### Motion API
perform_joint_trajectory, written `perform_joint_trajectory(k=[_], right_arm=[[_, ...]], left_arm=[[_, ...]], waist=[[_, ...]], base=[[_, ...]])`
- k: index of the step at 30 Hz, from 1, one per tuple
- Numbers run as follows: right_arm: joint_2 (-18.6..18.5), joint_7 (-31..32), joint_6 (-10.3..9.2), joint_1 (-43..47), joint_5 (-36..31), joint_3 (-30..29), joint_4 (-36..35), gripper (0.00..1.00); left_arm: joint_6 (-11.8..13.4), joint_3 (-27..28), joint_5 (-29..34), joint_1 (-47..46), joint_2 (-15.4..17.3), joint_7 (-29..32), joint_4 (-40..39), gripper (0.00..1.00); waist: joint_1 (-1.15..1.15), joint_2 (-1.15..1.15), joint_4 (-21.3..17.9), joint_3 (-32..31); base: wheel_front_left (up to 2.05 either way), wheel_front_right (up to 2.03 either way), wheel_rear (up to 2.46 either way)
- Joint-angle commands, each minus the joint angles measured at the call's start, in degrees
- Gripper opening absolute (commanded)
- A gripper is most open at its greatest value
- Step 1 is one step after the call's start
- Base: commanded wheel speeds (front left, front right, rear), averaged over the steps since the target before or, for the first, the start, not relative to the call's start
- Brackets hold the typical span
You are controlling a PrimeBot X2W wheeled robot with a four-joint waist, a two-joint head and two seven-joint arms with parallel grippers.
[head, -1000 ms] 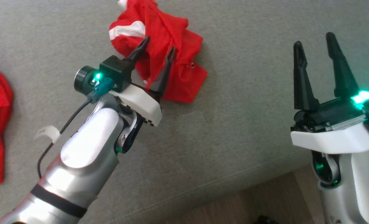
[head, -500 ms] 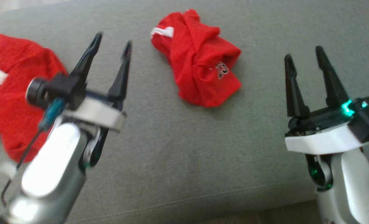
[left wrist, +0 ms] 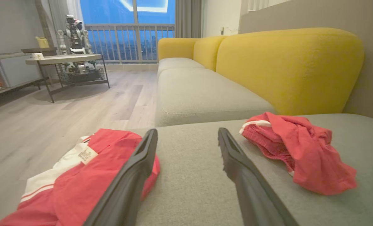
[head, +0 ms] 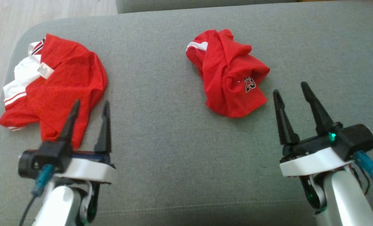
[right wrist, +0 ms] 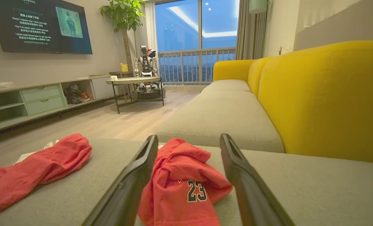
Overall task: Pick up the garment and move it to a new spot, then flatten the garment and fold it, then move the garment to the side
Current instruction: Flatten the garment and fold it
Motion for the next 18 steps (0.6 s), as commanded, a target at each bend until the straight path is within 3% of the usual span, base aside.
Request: perform_joint_trajectory(k=[1, 9, 18], right_arm=[[0.1, -0.4, -0.01, -1.0, -0.8, 1.7, -0.9, 1.00], [0.1, 1.2, -0.01, -5.4, -2.6, 2.6, 10.3, 1.00], [0.1, 3.5, -0.01, -13.2, -7.9, 0.6, 26.5, 1.00]], left_arm=[[-0.9, 4.4, 1.0, -2.2, -0.4, -0.3, -2.4, 1.00], [-6.5, 7.2, 5.2, -2.0, -3.5, -0.3, -0.9, 1.00], [-10.7, 8.7, 7.7, -2.5, -7.6, -0.3, 1.0, 1.00]], waist=[[0.01, 0.00, 0.7, 0.4], [0.01, 0.00, 5.1, 3.0], [0.01, 0.00, 10.4, 5.2]], base=[[0.00, 0.00, 0.00], [0.00, 0.00, 0.00], [0.00, 0.00, 0.00]])
